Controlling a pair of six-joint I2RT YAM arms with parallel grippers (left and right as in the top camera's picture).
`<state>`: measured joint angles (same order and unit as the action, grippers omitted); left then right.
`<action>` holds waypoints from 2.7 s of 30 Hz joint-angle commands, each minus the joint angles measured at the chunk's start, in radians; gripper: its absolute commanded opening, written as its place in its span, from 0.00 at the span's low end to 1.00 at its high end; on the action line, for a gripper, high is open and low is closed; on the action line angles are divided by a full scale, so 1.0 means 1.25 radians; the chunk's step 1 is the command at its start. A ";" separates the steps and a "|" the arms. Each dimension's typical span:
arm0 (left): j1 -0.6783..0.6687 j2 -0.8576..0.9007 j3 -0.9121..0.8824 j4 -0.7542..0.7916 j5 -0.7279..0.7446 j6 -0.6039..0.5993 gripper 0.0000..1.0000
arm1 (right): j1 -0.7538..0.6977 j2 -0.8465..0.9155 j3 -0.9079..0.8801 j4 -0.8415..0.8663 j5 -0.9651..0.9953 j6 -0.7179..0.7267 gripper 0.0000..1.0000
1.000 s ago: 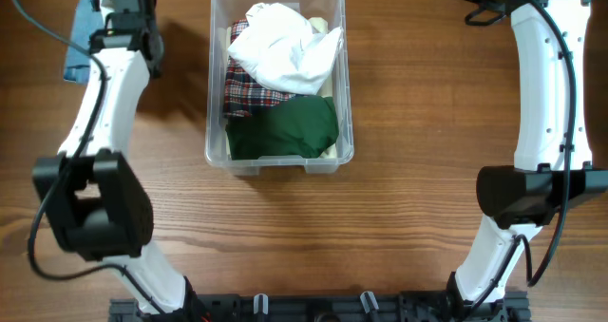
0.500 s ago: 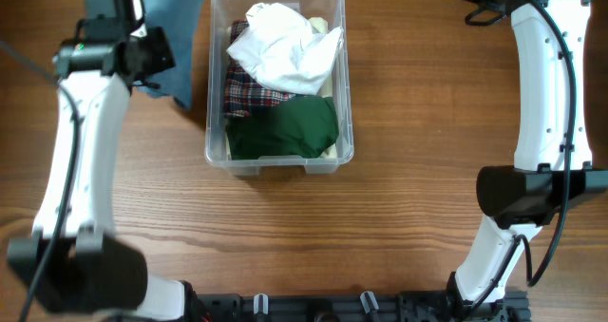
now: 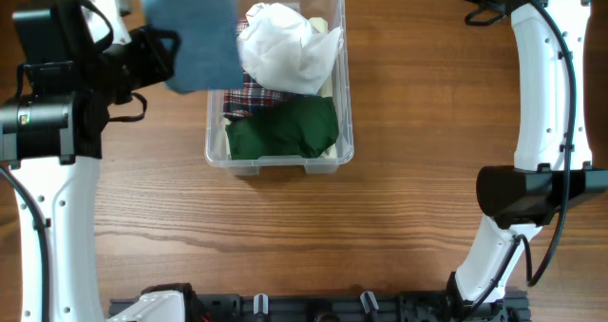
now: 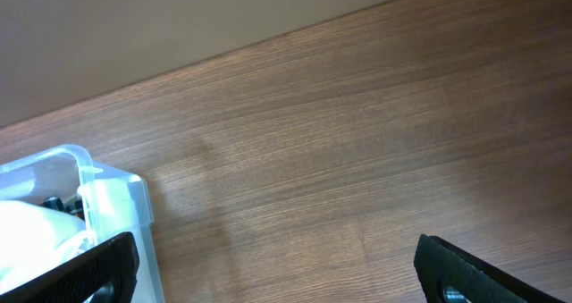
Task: Pack container
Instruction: 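Carry the denim cloth over the bin and lower it on top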
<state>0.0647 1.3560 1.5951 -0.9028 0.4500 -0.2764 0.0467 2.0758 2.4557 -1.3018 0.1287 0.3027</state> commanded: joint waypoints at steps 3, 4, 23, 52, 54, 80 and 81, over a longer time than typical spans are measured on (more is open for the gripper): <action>-0.001 -0.005 0.017 0.018 0.369 -0.025 0.04 | 0.000 0.008 -0.001 0.000 0.008 0.010 1.00; -0.001 -0.001 0.017 0.017 0.392 -0.025 0.04 | 0.000 0.008 -0.001 0.000 0.008 0.010 1.00; -0.170 0.177 0.016 0.018 0.575 -0.013 0.04 | 0.000 0.008 -0.001 0.000 0.008 0.010 1.00; -0.184 0.356 -0.040 0.039 0.566 0.006 0.04 | 0.010 0.008 -0.002 0.000 0.008 0.010 1.00; -0.184 0.365 -0.048 0.051 0.566 0.006 0.04 | 0.011 0.008 -0.002 0.000 0.008 0.010 1.00; -0.089 0.405 -0.143 0.058 0.410 0.006 0.04 | 0.011 0.008 -0.002 0.000 0.008 0.010 1.00; -0.086 0.405 -0.155 0.059 0.398 0.006 0.04 | 0.011 0.008 -0.002 0.000 0.008 0.010 1.00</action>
<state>-0.0704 1.8618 1.4540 -0.8326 1.0164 -0.2939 0.0536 2.0758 2.4557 -1.3018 0.1287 0.3027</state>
